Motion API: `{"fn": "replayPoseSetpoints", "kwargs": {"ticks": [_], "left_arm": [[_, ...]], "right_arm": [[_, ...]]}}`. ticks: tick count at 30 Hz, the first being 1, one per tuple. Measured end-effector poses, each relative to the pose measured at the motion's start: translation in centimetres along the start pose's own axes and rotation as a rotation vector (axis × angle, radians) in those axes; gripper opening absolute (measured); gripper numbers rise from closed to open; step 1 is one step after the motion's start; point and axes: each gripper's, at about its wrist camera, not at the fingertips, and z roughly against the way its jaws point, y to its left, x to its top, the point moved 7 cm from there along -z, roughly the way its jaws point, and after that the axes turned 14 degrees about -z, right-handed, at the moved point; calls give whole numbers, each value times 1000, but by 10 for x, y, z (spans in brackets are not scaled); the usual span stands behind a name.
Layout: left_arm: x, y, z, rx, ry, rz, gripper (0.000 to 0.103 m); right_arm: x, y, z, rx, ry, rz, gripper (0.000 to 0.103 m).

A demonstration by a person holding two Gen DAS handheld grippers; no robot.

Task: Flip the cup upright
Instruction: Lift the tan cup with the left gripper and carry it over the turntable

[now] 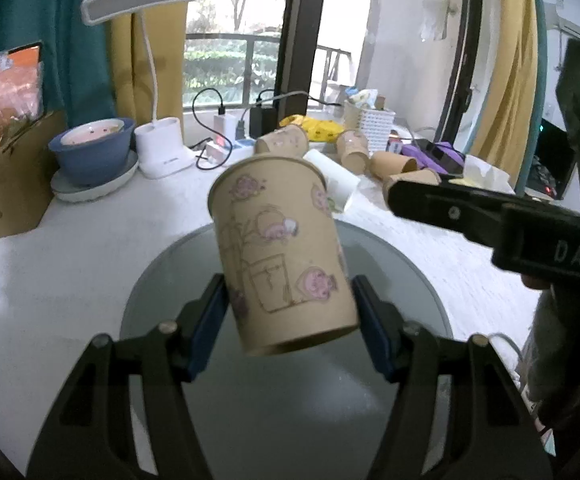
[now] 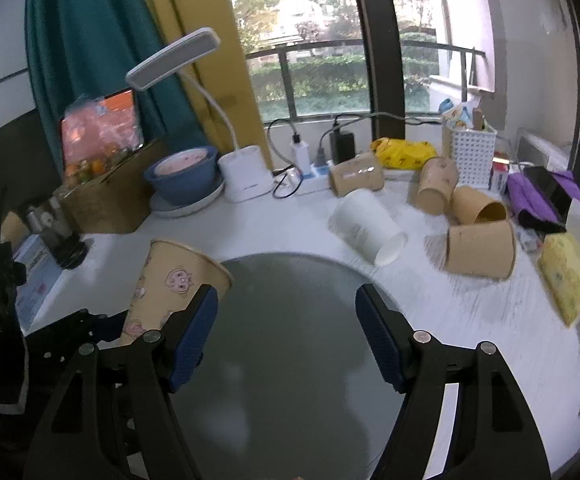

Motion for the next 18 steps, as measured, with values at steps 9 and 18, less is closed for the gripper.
{"fn": "replayPoseSetpoints", "kwargs": {"ticks": [9, 18], "left_arm": [[-21, -25, 37, -23, -134, -65, 64], [-30, -28, 55, -58, -269, -101, 54]], "right_arm": [[-31, 35, 22, 96, 38, 7, 75], [-42, 50, 32, 225, 85, -61, 75]]}}
